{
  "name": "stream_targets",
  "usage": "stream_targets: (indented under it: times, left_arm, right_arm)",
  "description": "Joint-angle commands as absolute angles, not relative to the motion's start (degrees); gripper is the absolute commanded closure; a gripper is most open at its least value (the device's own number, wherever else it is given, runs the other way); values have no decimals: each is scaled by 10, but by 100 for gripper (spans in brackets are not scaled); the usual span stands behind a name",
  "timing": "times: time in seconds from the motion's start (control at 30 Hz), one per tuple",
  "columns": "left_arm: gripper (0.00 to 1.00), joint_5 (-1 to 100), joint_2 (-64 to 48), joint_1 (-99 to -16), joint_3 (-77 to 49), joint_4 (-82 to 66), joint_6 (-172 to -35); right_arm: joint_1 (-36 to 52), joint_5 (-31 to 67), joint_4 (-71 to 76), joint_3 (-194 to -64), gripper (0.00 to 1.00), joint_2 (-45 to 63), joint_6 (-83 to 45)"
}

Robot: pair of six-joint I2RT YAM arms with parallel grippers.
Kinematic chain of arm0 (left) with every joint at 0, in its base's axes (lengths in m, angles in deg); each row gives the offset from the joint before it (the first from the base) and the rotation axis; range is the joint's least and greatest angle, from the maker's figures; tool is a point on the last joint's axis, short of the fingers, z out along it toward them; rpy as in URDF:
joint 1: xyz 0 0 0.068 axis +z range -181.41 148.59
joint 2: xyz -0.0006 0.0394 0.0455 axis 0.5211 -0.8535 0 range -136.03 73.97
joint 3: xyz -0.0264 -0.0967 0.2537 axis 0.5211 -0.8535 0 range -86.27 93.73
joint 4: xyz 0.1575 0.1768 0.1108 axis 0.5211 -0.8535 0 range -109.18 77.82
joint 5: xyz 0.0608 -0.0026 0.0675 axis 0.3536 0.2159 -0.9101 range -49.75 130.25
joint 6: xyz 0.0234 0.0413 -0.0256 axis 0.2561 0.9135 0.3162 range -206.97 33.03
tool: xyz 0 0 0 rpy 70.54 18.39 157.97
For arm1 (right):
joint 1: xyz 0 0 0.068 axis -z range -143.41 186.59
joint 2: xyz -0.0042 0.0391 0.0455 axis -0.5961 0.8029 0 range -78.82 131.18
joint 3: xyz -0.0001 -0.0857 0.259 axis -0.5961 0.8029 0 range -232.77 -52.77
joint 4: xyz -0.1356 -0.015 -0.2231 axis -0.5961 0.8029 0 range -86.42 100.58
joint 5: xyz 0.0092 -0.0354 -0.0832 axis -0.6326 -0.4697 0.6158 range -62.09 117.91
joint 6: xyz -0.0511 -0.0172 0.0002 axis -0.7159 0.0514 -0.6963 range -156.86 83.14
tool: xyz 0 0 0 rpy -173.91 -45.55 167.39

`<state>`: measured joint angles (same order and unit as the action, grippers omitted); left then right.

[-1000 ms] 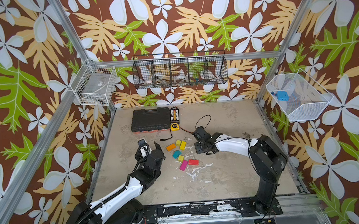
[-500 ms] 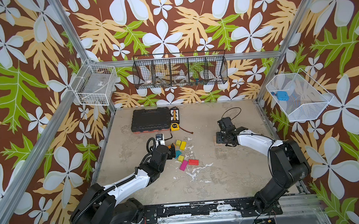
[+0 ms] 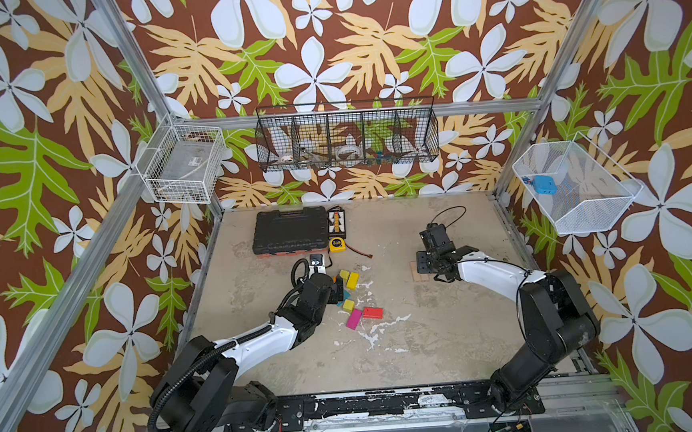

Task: Build the wood block tower
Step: 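Carry the pink block over the two standing wood blocks, then lower the pink block onto the wood blocks and open the right gripper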

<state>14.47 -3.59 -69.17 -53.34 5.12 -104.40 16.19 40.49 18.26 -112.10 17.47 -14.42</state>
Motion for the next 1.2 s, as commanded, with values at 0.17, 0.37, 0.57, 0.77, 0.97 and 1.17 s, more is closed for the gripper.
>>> stream_targets:
  times: [0.17,0.37,0.57,0.77,0.97,1.17]
  left_arm:
    - [15,101,-56,-712,-516,41,-1029]
    - [15,96,-62,-713,-513,36,-1029]
    - [15,94,-67,-713,-508,34,-1030]
    - [16,92,-72,-714,-505,30,-1030]
    - [16,87,-78,-715,-501,27,-1030]
    - [17,82,-83,-717,-497,23,-1031]
  right_arm:
    - [161,399,194,-1146,73,227,-149]
    - [162,381,189,-1144,71,216,-155]
    - [161,354,191,-1148,69,210,-160]
    - [161,345,202,-1168,68,226,-164]
    - [162,350,206,-1180,65,243,-164]
    - [162,353,209,-1189,63,260,-164]
